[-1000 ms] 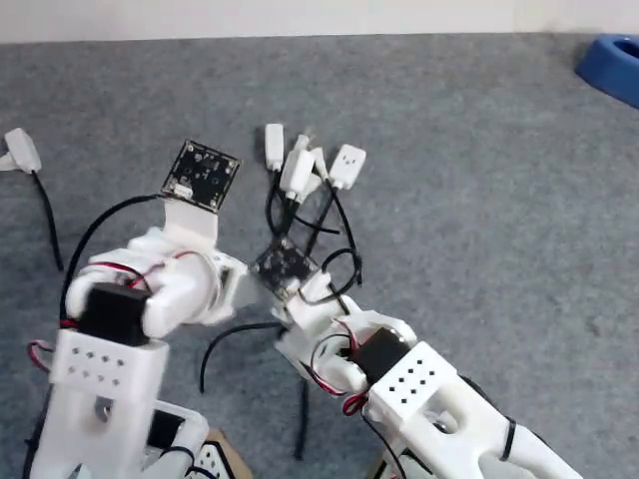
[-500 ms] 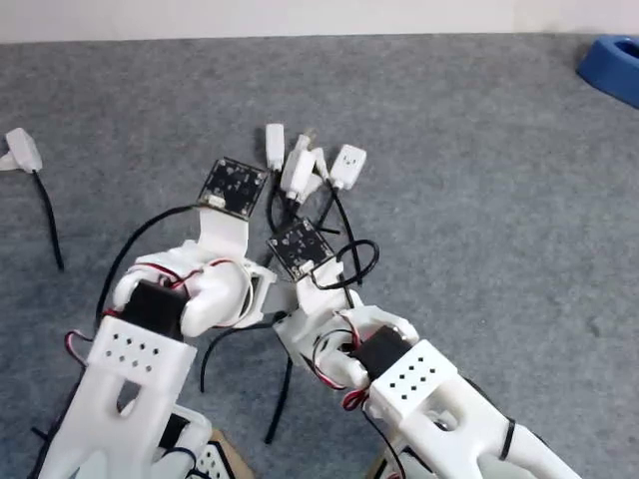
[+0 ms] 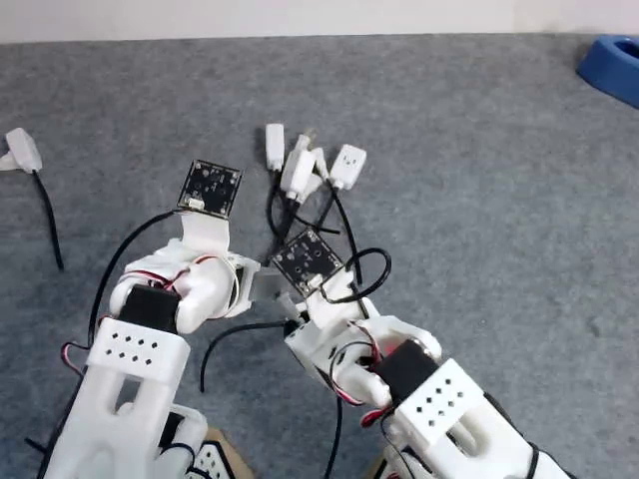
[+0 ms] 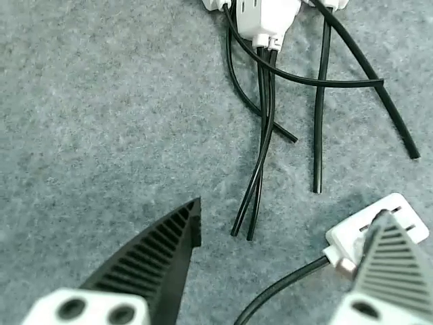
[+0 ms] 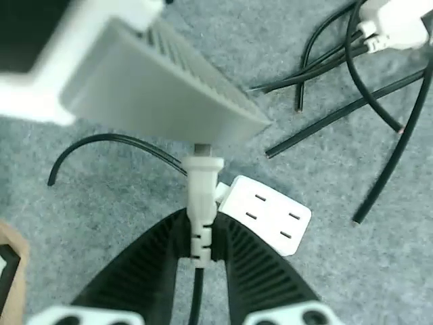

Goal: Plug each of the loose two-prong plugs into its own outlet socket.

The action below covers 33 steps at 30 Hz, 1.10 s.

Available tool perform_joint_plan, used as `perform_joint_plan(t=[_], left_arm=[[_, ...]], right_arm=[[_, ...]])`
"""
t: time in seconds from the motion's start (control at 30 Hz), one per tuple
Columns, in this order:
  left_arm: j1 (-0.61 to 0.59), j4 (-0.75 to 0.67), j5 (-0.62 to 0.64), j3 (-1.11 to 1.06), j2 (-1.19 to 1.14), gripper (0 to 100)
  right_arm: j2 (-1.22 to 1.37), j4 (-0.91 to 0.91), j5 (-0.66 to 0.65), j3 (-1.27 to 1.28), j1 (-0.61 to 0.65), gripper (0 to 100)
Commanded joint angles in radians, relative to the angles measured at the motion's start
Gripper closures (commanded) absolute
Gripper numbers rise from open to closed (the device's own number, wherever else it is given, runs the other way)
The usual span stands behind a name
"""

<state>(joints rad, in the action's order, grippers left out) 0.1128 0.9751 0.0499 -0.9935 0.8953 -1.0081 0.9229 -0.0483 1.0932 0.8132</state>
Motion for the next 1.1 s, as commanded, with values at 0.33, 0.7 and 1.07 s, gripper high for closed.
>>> perform_joint_plan(t=[0.33,0.7,1.07], left_arm=[[-0.226,-0.068,0.109,0.015,0.008,64],[-0.378,-0.141,0.193,0.001,0.008,64],[-0.188,-0.055,0.072,0.024,0.01,64]], right_arm=[[-0.016,0.171,-0.229,-0.131,-0.14,99.1],[0.363,0.498,-0.362,-0.567,-0.154,99.1],[0.343,-0.116,-0.181,-0.191,-0.007,99.1]])
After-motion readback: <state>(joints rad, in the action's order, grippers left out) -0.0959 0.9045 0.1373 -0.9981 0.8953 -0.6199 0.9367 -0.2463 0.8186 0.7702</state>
